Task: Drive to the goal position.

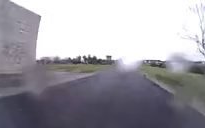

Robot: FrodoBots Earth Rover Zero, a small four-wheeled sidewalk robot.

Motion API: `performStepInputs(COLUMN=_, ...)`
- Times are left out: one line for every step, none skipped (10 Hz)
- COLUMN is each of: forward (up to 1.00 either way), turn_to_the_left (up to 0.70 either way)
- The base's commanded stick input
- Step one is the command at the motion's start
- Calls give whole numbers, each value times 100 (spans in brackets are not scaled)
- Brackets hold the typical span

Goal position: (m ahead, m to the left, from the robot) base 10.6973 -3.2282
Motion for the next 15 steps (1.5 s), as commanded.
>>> performStepInputs(forward=100, turn_to_the_left=-8)
performStepInputs(forward=100, turn_to_the_left=-7)
performStepInputs(forward=100, turn_to_the_left=-2)
performStepInputs(forward=100, turn_to_the_left=0)
performStepInputs(forward=100, turn_to_the_left=0)
performStepInputs(forward=100, turn_to_the_left=0)
performStepInputs(forward=100, turn_to_the_left=0)
performStepInputs(forward=100, turn_to_the_left=0)
performStepInputs(forward=100, turn_to_the_left=0)
performStepInputs(forward=100, turn_to_the_left=0)
performStepInputs(forward=100, turn_to_the_left=0)
performStepInputs(forward=100, turn_to_the_left=-1)
performStepInputs(forward=100, turn_to_the_left=-17)
performStepInputs(forward=100, turn_to_the_left=-34)
performStepInputs(forward=100, turn_to_the_left=-40)
